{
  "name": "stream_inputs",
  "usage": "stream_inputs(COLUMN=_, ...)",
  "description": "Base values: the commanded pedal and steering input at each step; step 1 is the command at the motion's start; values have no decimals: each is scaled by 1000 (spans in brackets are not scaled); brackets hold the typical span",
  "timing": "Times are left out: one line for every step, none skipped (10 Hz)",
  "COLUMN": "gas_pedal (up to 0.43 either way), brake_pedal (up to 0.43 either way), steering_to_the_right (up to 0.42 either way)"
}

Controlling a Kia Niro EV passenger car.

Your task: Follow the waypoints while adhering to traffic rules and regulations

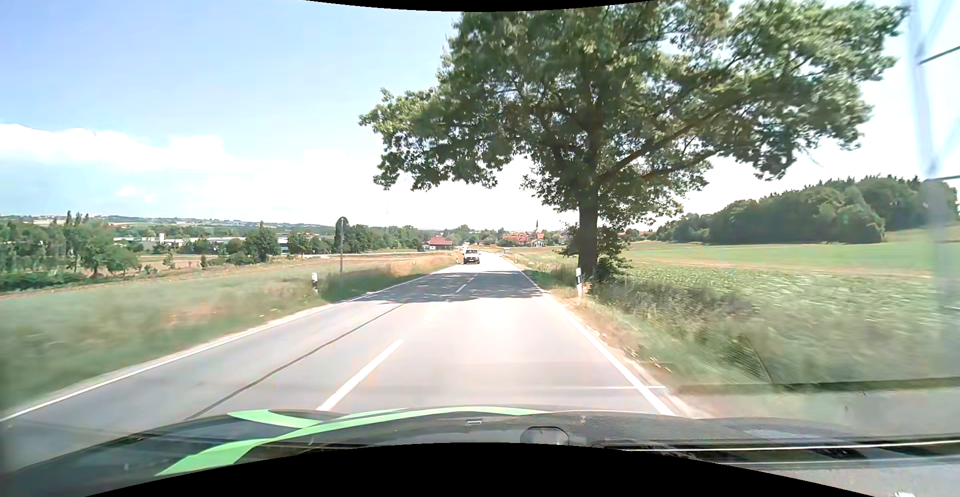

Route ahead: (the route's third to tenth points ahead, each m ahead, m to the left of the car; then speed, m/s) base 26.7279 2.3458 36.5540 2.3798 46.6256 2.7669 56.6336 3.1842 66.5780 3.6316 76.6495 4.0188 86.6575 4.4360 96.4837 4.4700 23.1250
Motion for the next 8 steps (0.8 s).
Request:
stream_inputs(gas_pedal=209, brake_pedal=0, steering_to_the_right=-3)
stream_inputs(gas_pedal=189, brake_pedal=0, steering_to_the_right=-3)
stream_inputs(gas_pedal=169, brake_pedal=0, steering_to_the_right=-3)
stream_inputs(gas_pedal=157, brake_pedal=0, steering_to_the_right=-4)
stream_inputs(gas_pedal=169, brake_pedal=0, steering_to_the_right=-3)
stream_inputs(gas_pedal=189, brake_pedal=0, steering_to_the_right=-4)
stream_inputs(gas_pedal=220, brake_pedal=0, steering_to_the_right=-3)
stream_inputs(gas_pedal=240, brake_pedal=0, steering_to_the_right=-4)
